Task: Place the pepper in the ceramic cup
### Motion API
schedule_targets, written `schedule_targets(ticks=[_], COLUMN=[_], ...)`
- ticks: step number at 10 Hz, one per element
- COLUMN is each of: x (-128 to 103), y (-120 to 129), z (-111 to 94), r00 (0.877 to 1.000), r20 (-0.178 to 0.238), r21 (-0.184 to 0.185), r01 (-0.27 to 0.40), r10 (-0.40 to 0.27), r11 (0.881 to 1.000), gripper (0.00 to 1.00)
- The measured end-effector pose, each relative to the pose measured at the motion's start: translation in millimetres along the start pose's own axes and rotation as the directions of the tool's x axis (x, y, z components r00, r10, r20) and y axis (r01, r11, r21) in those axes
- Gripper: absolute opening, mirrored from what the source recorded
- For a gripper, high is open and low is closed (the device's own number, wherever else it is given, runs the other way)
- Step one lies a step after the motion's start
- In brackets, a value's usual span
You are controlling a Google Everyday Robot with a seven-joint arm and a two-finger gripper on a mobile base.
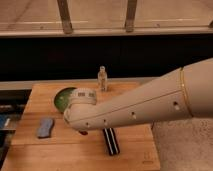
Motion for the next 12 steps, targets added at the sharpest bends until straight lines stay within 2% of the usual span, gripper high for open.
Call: schedule_targets(ticks=[2,5,6,7,9,12], x=[-28,-47,-50,-54,-59,-54], y=[-17,-41,-47,-66,-83,-107], z=[-18,-22,-21,-19,-13,9], r00=[0.994,0.977,0.973,0.964,0.949,0.939], r20=[0.11,0.212,0.23,0.267,0.314,0.339], r21=[-0.009,-0.039,-0.047,-0.058,-0.083,-0.124], r01=[0.002,0.002,0.002,0.0,-0.001,-0.018], r10=[-0.001,0.006,0.009,0.016,0.027,0.059], r11=[1.0,0.999,0.999,0.998,0.997,0.992], gripper=[0.0,0.0,0.0,0.0,0.0,0.0])
